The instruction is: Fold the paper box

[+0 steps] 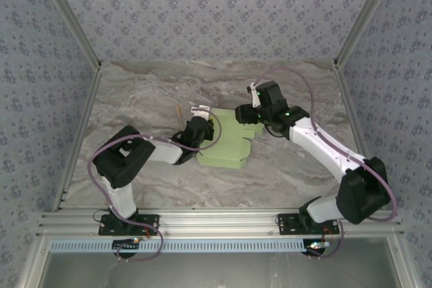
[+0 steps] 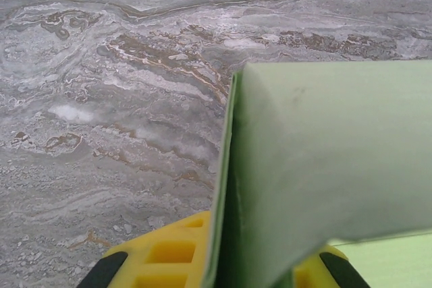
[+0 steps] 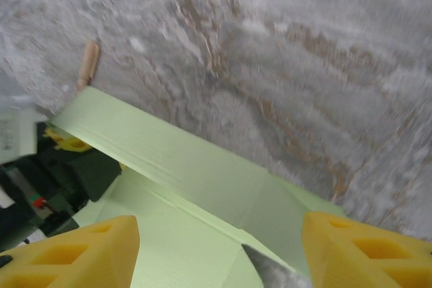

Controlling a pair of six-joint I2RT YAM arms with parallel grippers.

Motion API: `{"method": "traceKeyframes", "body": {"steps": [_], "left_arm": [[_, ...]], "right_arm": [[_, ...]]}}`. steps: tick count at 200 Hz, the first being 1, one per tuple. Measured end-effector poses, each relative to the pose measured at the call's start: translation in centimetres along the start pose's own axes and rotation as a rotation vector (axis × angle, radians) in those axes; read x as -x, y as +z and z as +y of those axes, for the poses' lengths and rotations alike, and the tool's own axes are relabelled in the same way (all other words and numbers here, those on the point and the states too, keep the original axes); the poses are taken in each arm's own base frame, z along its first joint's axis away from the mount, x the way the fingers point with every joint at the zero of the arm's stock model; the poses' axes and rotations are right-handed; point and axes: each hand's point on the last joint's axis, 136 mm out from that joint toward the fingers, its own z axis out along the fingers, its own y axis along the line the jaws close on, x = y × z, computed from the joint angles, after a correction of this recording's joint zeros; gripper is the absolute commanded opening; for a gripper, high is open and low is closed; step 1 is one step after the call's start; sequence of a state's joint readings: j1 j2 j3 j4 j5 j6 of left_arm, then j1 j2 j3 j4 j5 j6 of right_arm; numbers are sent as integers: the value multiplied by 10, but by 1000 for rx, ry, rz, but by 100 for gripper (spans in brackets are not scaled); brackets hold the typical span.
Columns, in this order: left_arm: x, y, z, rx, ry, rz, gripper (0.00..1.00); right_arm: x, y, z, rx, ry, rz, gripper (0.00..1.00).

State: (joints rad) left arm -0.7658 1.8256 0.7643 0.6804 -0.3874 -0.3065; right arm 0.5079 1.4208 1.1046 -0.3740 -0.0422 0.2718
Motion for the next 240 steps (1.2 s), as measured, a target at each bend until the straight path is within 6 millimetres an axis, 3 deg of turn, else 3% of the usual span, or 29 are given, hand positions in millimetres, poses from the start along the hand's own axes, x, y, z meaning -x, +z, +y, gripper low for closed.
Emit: {"method": "traceKeyframes", "body": {"steps": [50, 109, 173, 240], "left_arm": [[1, 0, 0, 1, 3, -2, 1], [1, 0, 2, 15, 3, -6, 1], [-4, 0, 5, 29, 12, 12, 1], [-4, 0, 6, 33, 13, 13, 2]], "right_arm": [[-10, 34, -3, 9, 116, 107, 66], [-10, 45, 5, 96, 253, 92, 62], [-21, 59, -3, 142, 481, 20, 47], [-15, 60, -6, 172, 649, -81, 31]]}}
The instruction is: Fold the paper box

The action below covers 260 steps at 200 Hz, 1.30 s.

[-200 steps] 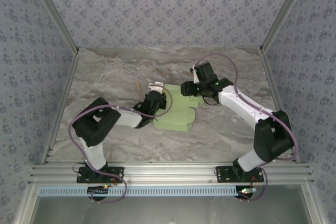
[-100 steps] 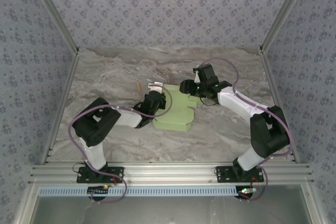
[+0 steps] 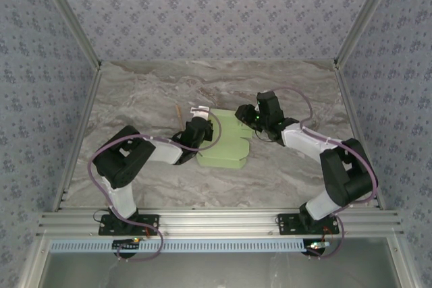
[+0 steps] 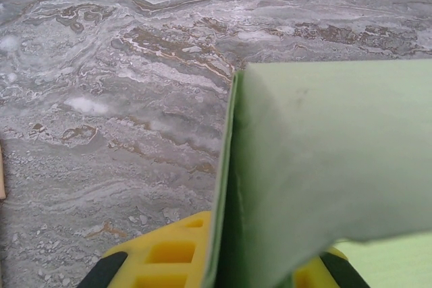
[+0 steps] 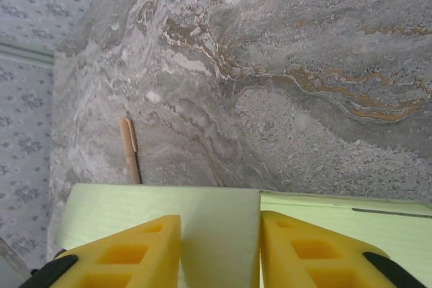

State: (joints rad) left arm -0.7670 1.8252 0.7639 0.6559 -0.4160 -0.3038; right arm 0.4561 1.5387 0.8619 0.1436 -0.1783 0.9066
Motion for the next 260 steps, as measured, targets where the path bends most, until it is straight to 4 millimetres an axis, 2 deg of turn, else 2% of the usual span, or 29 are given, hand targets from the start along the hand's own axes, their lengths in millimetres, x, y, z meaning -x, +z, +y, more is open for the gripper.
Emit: {"method": "traceKeyframes", "body": {"steps": [48, 80, 96, 134, 175, 214, 260], "left_arm": [[0, 0, -1, -2, 0, 0, 2], [0, 0, -1, -2, -1, 0, 2], [0, -1, -3, -5, -1, 0, 2], [-1, -2, -5, -10, -6, 2, 2], [3, -6, -5, -10, -31, 4, 2], [21, -15, -6, -21, -66, -28, 2], [28, -19, -6, -26, -81, -39, 2]], "right_arm": [[1, -1, -1, 11, 49, -27, 32], [3, -5, -3, -3, 33, -41, 50], [5, -13, -3, -18, 3, -53, 57], [3, -40, -9, -61, -78, -85, 63], [-21, -63, -32, -131, -176, -66, 66], [-47, -58, -52, -163, -218, 2, 69], [-54, -45, -64, -173, -213, 22, 73]]}}
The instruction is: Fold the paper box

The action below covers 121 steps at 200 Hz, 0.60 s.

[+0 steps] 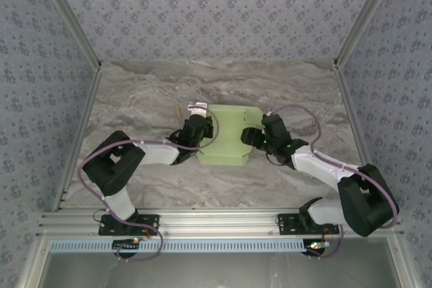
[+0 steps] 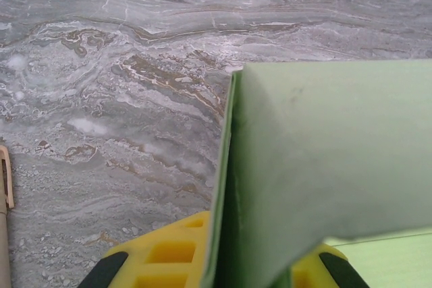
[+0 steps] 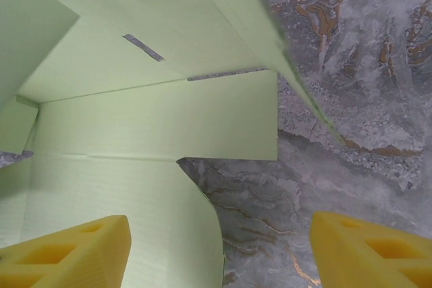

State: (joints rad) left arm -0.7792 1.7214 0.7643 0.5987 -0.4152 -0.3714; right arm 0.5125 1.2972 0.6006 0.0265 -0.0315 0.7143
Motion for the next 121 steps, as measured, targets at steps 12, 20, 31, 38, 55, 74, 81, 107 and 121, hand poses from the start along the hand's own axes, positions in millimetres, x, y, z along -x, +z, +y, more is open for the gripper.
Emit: {"method": "traceKeyframes", "body": {"steps": [12, 20, 31, 38, 55, 74, 81, 107, 121], "left_arm": [[1, -1, 0, -2, -5, -2, 2], [2, -1, -1, -4, -7, -2, 2], [2, -1, -1, -5, -10, -3, 2], [3, -2, -1, -5, -10, -4, 2], [4, -2, -1, -6, -11, -5, 2], [4, -2, -1, -6, -15, -5, 2], [4, -2, -1, -6, -17, -5, 2], [3, -2, -2, -9, -19, -4, 2], [4, -2, -1, -8, -19, -5, 2]], "right_arm": [[2, 3, 1, 8, 6, -6, 74], [4, 6, 1, 12, 10, -11, 74], [6, 9, 1, 17, 16, -18, 74], [7, 11, 1, 22, 20, -22, 74], [10, 14, 3, 35, 21, -37, 73], [16, 15, 7, 56, 22, -64, 72], [19, 15, 9, 63, 23, -75, 71], [28, 14, 12, 94, 29, -122, 67], [32, 13, 13, 108, 31, -138, 64]]}}
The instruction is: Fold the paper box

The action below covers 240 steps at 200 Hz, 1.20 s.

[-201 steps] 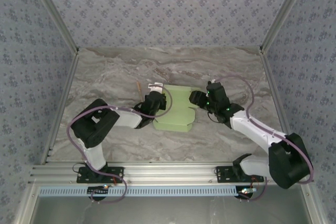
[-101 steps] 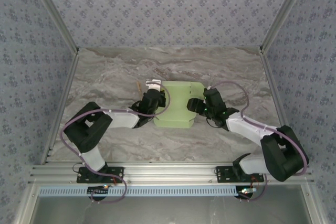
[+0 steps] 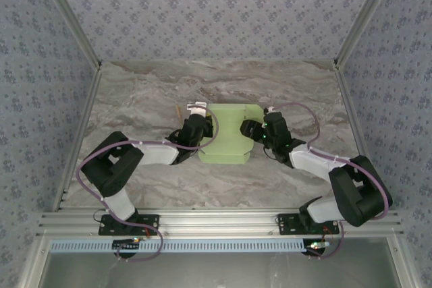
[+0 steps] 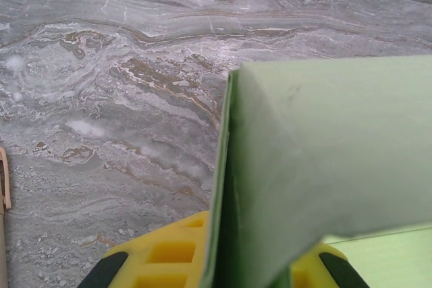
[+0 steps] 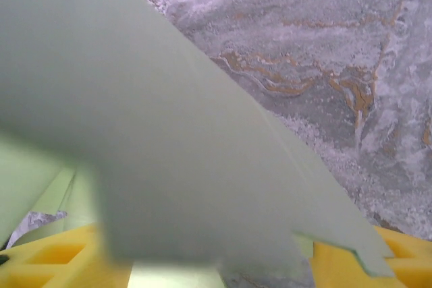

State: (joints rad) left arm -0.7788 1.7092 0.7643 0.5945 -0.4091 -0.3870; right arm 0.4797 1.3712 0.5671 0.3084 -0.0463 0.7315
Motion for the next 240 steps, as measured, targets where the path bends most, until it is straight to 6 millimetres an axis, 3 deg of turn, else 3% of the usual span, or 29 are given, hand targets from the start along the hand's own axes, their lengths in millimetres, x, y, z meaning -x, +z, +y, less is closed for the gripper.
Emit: {"method": "traceKeyframes", "body": {"steps": [119, 240], "left_arm": [[4, 2, 10, 38, -13, -13, 2], [3, 1, 4, 6, -34, -9, 2]], "right_arm": [[1, -7, 6, 13, -87, -33, 36], [14, -14, 16, 172, -126, -64, 32]]}}
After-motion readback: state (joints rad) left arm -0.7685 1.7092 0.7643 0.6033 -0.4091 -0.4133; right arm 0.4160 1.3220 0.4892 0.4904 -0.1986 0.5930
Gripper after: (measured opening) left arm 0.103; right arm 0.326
